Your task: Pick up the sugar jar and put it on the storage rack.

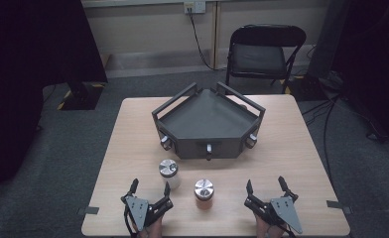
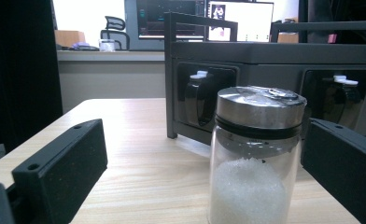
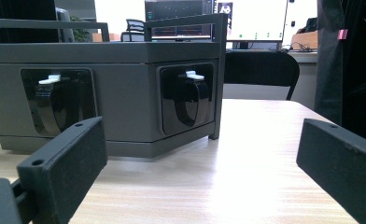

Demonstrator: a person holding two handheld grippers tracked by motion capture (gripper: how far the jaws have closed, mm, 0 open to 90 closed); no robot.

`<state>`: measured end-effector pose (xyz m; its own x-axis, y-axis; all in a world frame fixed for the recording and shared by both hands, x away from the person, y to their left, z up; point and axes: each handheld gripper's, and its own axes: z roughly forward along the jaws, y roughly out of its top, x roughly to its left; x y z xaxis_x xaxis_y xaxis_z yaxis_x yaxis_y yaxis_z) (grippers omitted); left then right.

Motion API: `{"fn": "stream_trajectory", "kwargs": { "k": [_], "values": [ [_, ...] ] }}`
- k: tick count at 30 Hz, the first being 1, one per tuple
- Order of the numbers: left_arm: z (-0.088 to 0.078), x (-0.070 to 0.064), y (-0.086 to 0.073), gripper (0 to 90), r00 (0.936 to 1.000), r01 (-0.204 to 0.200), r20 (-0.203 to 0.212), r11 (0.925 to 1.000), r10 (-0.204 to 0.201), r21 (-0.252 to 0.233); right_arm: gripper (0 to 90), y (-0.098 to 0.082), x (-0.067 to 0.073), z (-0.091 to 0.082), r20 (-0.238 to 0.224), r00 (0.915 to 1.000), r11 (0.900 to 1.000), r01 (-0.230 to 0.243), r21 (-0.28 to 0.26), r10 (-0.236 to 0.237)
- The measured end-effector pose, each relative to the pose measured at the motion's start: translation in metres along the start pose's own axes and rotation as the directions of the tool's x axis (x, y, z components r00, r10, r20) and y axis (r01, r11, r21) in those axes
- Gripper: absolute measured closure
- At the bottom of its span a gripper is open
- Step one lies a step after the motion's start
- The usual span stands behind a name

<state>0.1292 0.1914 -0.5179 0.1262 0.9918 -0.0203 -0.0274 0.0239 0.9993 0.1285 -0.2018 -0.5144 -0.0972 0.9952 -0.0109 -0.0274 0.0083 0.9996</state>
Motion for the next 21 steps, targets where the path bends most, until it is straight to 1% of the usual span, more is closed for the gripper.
{"fn": "stream_trajectory", "kwargs": {
  "k": [9,12,15,17,21],
  "values": [
    [0.000,0.003,0.001,0.1,0.9998,0.013,0.016,0.9999,-0.013,-0.004,0.9,0.000,0.000,0.000,0.000,1.0000,1.000,0.000,0.000,0.000],
    [0.000,0.003,0.004,0.1,0.9997,0.018,0.017,0.9998,-0.018,-0.008,0.9,0.000,0.000,0.000,0.000,1.0000,1.000,0.000,0.000,0.000],
    [0.001,0.001,0.008,0.1,0.9997,0.025,0.008,0.9997,-0.025,-0.006,0.9,0.000,0.000,0.000,0.000,1.0000,1.000,0.000,0.000,0.000],
    [0.002,0.000,0.010,0.1,0.9998,0.020,0.003,0.9998,-0.020,-0.005,0.9,0.000,0.000,0.000,0.000,1.0000,1.000,0.000,0.000,0.000],
    [0.003,0.000,0.014,0.1,0.9995,0.026,0.017,0.9996,-0.026,-0.008,0.8,0.000,0.000,0.000,0.000,1.0000,1.000,0.000,0.001,0.000]
  ]
}}
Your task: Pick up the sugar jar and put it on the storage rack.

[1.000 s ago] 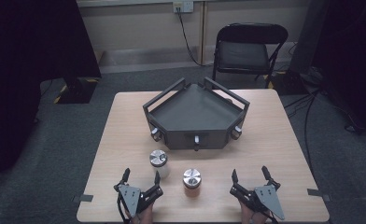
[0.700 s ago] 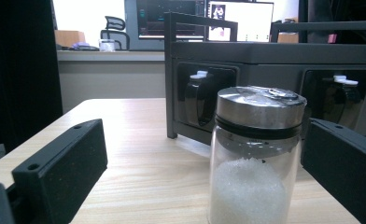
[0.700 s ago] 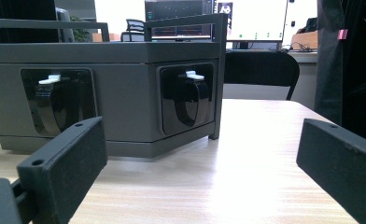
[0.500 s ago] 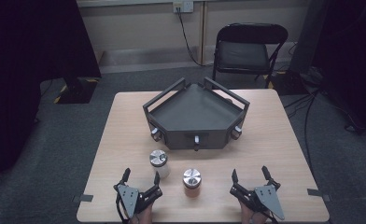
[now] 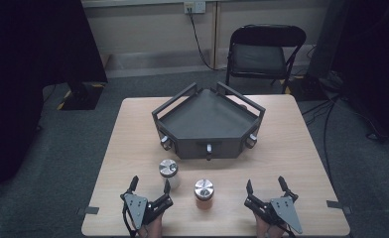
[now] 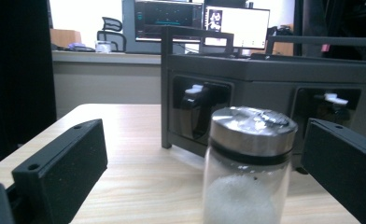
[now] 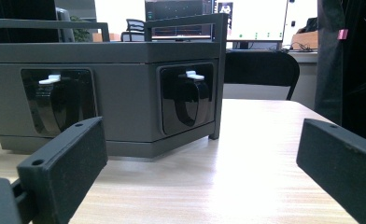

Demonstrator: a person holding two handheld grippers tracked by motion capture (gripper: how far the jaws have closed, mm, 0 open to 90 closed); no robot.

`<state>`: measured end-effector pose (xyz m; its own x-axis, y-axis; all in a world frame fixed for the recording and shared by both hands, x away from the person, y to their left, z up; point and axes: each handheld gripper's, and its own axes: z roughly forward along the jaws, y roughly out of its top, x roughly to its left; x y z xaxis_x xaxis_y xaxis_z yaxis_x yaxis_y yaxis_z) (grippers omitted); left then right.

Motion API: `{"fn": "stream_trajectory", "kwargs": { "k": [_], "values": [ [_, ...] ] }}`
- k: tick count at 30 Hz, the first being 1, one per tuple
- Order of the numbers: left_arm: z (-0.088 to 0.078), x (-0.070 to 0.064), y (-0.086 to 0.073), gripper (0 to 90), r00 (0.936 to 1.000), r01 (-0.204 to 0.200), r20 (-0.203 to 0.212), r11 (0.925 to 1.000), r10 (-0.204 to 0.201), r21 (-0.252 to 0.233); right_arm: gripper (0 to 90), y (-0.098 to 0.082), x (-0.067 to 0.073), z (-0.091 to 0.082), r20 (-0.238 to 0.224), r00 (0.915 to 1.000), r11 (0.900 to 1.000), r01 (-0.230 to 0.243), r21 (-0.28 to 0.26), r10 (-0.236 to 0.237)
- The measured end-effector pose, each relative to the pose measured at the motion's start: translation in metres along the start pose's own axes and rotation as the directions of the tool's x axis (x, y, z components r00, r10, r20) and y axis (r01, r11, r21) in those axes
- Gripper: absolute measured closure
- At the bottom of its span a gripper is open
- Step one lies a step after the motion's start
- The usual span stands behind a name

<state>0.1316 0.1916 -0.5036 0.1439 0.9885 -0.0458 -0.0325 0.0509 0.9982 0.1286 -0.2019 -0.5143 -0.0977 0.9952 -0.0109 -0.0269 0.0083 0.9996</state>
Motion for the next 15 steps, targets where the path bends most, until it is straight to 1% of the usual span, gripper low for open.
{"fn": "stream_trajectory", "kwargs": {
  "k": [2,3,5,7,10,12,15],
  "values": [
    [0.000,0.002,0.003,0.1,0.9997,0.019,0.016,0.9998,-0.019,0.004,0.8,0.000,0.000,0.000,0.000,1.0000,1.000,0.000,0.000,0.000],
    [0.000,0.003,0.004,0.2,0.9996,0.021,0.019,0.9998,-0.021,0.002,0.9,0.000,0.000,0.000,0.000,1.0000,1.000,0.000,0.000,0.000],
    [-0.002,0.001,0.006,0.2,0.9998,0.013,0.016,0.9999,-0.013,-0.009,0.9,0.000,0.000,0.000,0.000,1.0000,1.000,0.000,0.000,0.000],
    [-0.003,0.001,0.008,0.2,0.9998,0.015,0.017,0.9996,-0.014,-0.023,0.9,0.000,0.000,0.000,0.000,1.0000,1.000,0.000,0.000,0.000],
    [-0.003,0.002,0.011,0.1,0.9992,0.022,0.033,0.9993,-0.022,-0.029,0.8,0.000,-0.001,0.000,-0.004,1.0000,1.000,0.001,0.002,-0.001],
    [-0.002,0.003,0.013,0.2,0.9990,0.020,0.042,0.9992,-0.019,-0.033,0.9,0.000,-0.001,0.000,-0.004,1.0000,1.000,0.000,0.001,0.000],
    [0.002,0.004,0.017,0.2,0.9980,0.020,0.060,0.9995,-0.018,-0.026,0.9,0.000,-0.001,0.000,-0.003,1.0000,1.000,0.001,0.001,-0.001]
  ]
}}
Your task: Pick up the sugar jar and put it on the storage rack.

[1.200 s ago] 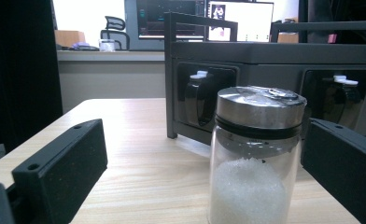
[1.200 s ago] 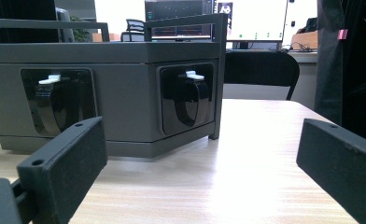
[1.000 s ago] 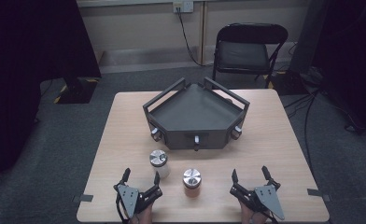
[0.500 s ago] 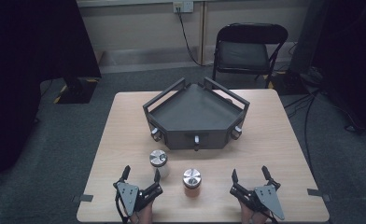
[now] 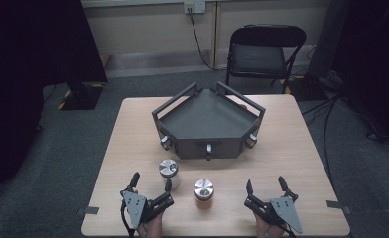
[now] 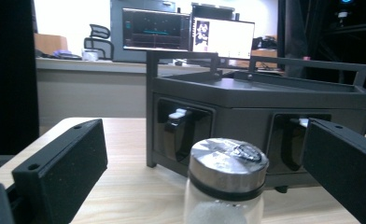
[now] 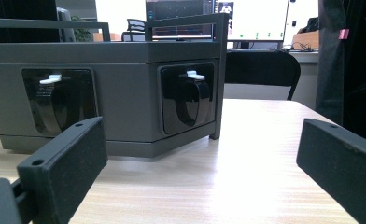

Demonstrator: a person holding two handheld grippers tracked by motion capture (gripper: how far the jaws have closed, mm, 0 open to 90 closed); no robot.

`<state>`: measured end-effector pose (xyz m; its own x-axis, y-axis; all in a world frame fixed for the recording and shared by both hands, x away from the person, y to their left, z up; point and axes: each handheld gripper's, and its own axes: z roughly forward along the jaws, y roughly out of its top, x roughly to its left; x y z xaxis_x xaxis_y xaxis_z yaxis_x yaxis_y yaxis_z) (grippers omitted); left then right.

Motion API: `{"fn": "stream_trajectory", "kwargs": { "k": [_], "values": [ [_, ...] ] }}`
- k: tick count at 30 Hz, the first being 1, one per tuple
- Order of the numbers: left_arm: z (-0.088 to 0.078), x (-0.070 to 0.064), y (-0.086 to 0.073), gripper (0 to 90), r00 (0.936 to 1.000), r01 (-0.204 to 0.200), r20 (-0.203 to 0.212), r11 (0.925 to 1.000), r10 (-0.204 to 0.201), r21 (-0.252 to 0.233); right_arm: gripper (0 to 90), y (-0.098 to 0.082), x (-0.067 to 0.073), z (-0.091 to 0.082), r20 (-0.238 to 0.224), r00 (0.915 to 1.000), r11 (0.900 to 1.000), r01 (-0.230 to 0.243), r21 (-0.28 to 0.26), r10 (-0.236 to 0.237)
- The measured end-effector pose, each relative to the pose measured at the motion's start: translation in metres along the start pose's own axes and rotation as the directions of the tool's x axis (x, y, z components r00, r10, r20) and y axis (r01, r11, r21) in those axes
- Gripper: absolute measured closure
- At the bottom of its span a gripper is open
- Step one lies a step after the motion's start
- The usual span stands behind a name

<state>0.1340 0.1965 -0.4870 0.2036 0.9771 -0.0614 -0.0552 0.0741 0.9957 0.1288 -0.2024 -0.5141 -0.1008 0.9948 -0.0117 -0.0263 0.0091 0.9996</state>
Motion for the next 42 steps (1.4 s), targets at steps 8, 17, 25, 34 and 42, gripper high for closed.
{"fn": "stream_trajectory", "kwargs": {
  "k": [8,17,25,34,42],
  "values": [
    [0.015,0.001,0.001,1.8,0.9994,-0.004,0.035,0.9994,0.003,0.034,0.8,0.000,0.000,0.000,-0.001,1.0000,1.000,0.001,0.001,-0.001],
    [0.035,0.000,0.004,7.3,0.9971,0.005,0.076,0.9950,-0.013,0.100,0.9,0.000,0.000,0.000,-0.002,1.0000,1.000,0.000,0.000,0.000],
    [0.046,-0.007,0.001,15.8,0.9986,-0.017,0.051,0.9922,0.011,0.124,0.9,0.000,0.000,0.000,-0.003,1.0000,1.000,0.000,-0.001,0.000],
    [0.051,-0.008,-0.003,25.1,0.9992,-0.018,0.037,0.9877,0.012,0.155,0.9,0.000,-0.001,0.000,-0.004,1.0000,1.000,0.000,-0.001,0.000],
    [0.052,-0.009,-0.006,34.7,0.9986,-0.038,0.043,0.9867,0.032,0.158,0.8,0.000,-0.001,0.000,-0.007,1.0000,1.000,-0.001,-0.001,0.001]
  ]
}}
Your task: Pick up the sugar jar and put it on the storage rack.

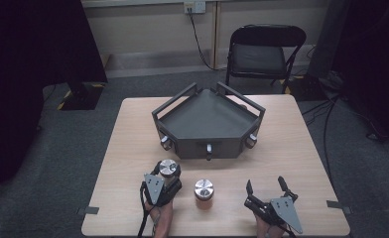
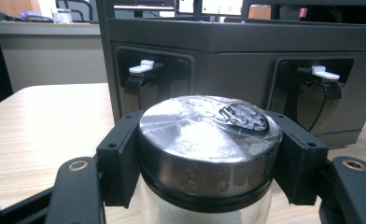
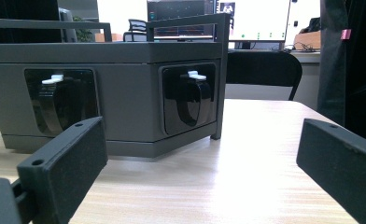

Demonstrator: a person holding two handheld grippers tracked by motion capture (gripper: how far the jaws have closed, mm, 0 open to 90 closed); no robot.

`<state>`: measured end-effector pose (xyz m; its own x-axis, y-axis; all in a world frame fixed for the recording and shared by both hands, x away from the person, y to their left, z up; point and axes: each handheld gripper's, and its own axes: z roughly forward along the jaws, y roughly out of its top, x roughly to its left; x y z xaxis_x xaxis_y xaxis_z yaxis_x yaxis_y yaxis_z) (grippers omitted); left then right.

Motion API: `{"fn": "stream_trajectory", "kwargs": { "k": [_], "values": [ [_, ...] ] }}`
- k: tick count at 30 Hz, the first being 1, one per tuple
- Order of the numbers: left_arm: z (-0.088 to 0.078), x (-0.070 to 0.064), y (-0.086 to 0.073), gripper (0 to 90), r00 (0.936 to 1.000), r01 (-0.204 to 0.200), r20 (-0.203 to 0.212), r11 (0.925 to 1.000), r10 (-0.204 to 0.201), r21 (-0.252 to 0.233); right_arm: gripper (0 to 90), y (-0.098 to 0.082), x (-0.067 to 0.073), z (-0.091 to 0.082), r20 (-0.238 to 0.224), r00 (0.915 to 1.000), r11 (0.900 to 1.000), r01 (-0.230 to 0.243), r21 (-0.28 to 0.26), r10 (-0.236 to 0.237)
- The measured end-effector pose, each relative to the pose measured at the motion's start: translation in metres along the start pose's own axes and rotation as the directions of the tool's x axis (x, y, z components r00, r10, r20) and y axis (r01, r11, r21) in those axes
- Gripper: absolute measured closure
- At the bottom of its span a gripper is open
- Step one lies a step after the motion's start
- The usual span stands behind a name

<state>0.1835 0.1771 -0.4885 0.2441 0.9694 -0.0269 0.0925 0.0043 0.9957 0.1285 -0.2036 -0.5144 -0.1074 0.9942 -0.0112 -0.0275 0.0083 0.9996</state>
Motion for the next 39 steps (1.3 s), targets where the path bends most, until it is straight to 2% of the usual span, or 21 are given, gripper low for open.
{"fn": "stream_trajectory", "kwargs": {
  "k": [24,39],
  "values": [
    [-0.004,0.006,-0.002,35.5,0.9992,0.009,0.038,0.9998,-0.009,-0.015,0.9,0.000,0.000,0.000,0.000,1.0000,1.000,0.000,0.000,0.000],
    [-0.012,0.011,0.013,35.5,0.9951,0.001,0.099,0.9984,0.004,-0.057,0.8,0.000,0.000,0.000,-0.001,1.0000,1.000,0.000,0.000,0.000]
  ]
}}
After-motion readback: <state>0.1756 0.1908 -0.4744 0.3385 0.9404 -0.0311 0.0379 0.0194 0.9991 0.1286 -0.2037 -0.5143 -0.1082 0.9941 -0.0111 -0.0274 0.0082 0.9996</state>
